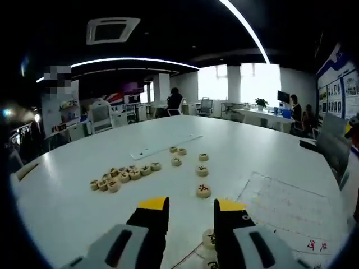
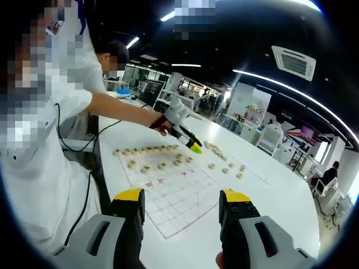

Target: Pick up the chess pieces one by one and place each piece onto its starting position on the chessboard, setting the pieces on their correct points until all the chess pieces are arranged in the starting layout

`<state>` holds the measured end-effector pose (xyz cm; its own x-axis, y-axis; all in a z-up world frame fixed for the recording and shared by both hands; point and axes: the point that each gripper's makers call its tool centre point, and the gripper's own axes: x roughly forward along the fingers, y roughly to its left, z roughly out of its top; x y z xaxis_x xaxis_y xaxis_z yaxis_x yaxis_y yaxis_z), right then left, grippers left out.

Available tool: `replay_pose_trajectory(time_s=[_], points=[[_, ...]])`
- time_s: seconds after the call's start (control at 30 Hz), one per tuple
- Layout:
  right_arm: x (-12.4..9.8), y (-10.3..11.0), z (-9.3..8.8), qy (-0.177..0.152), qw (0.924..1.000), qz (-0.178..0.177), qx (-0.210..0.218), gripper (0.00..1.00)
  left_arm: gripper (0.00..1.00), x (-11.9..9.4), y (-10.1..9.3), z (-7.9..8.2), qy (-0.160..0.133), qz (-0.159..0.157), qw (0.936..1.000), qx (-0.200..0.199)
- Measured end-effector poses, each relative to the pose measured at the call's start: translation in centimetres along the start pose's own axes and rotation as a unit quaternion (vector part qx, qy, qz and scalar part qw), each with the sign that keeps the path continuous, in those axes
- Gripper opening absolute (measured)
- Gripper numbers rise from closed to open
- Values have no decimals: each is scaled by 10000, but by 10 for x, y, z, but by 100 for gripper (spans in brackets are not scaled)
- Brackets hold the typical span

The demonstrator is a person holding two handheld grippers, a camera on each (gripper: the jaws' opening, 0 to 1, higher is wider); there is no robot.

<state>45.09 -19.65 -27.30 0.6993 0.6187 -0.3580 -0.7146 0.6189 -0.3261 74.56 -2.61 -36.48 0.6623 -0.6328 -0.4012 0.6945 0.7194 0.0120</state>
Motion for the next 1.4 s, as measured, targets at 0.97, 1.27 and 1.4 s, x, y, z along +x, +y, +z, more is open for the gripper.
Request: replay_pose_trajectory(time_s=[0.97, 1.27, 1.4], points=[[-2, -3, -1, -53, 10000, -24, 54, 54, 28, 117, 88, 6, -45, 939, 9901, -1045], [-2, -5, -2, -63, 9999, -37, 72, 54, 19, 113, 92, 6, 25, 1123, 9893, -928], [-1, -4, -3, -33, 10000, -23, 53, 54, 19, 104, 91, 5, 102, 1097, 9906, -807]])
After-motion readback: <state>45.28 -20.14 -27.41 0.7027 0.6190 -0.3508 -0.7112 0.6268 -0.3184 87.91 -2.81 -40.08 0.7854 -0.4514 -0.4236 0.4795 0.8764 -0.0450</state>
